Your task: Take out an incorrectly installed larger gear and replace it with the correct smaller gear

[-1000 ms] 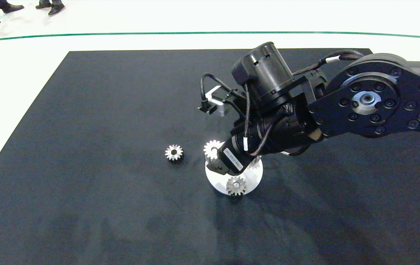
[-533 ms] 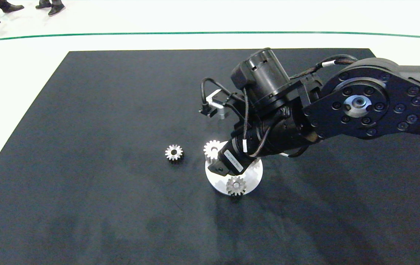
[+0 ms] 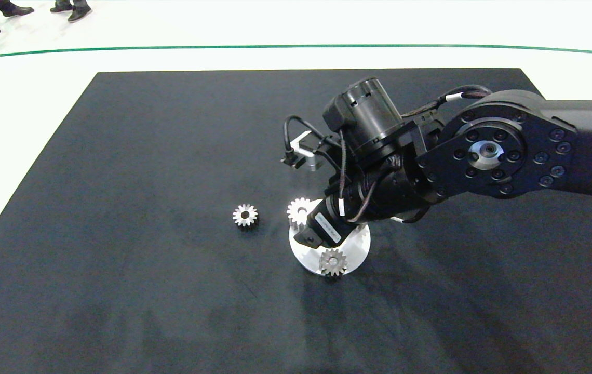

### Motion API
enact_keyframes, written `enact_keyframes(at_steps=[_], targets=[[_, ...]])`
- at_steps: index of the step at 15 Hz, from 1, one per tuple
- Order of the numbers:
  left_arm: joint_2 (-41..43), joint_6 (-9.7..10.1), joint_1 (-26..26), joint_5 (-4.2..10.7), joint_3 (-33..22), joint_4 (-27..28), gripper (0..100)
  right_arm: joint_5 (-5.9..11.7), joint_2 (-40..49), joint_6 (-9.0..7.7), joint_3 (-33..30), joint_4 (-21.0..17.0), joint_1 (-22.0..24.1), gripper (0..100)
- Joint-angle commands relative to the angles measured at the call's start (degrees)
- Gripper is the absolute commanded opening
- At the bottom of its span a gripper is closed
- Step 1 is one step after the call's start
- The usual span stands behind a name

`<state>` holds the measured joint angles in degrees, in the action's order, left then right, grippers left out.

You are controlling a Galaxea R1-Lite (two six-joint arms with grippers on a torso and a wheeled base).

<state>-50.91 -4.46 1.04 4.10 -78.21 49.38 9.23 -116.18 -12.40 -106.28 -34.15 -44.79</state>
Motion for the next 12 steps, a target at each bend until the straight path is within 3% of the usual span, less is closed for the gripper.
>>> enact_keyframes(at_steps=[1,12], targets=[[0.02,-0.02,0.02,0.03,-0.01,0.27,100,0.09,0.07,-0.08,0.11,-0.22,-0.04,100],[0.02,-0.02,0.02,0.03,-0.01,0.27,100,0.09,-0.63,-0.08,0.19,1.36,0.4,97]])
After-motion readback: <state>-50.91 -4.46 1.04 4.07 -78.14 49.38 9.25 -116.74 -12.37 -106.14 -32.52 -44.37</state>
